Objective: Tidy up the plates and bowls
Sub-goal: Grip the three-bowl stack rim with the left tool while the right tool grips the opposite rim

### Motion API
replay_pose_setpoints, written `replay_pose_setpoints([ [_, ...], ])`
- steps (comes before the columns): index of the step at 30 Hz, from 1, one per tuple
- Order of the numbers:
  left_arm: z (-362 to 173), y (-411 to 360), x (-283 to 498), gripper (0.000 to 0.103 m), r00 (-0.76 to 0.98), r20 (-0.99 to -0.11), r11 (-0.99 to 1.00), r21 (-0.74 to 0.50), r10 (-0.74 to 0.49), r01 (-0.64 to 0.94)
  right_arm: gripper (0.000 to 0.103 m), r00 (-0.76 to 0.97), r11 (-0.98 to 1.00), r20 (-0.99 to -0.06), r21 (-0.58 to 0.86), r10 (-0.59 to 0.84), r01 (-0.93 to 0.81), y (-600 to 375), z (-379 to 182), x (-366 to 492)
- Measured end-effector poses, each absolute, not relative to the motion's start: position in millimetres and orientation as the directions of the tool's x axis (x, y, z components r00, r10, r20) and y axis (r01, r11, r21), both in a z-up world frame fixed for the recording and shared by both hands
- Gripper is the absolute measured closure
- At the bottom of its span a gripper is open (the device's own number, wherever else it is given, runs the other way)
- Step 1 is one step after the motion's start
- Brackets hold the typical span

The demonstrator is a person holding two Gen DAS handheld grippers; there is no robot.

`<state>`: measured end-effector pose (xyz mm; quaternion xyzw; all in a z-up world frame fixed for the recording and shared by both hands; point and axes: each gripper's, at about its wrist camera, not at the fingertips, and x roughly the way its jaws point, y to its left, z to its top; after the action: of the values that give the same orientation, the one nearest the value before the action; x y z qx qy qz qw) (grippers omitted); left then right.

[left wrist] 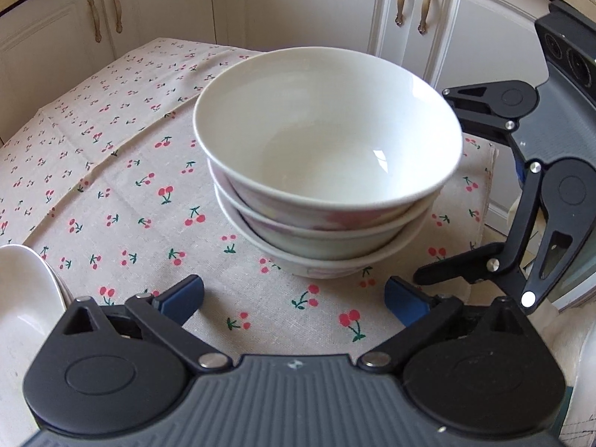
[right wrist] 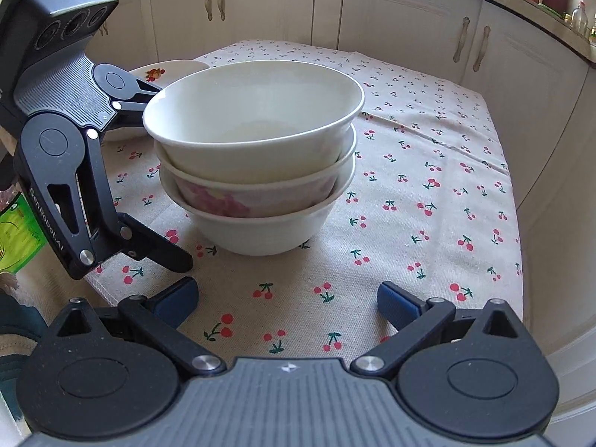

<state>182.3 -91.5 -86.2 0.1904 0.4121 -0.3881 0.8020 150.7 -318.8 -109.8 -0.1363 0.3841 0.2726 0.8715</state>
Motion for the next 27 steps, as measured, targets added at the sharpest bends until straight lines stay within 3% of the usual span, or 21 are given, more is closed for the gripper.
replay_pose_setpoints([
  [9,-92,-81,172,0.0,0.414,-0.743,0.625,-0.008,-0.526,0.781,0.0,0.582,0.803,-0.705,-0.03,0.405,-0.595,-324,-113,144],
  [27,-77,-92,199,0.01,0.287,-0.761,0.44,0.001,-0.583,0.898,0.0,0.478,0.611,-0.687,-0.062,0.547,-0.789,-326,-84,178],
])
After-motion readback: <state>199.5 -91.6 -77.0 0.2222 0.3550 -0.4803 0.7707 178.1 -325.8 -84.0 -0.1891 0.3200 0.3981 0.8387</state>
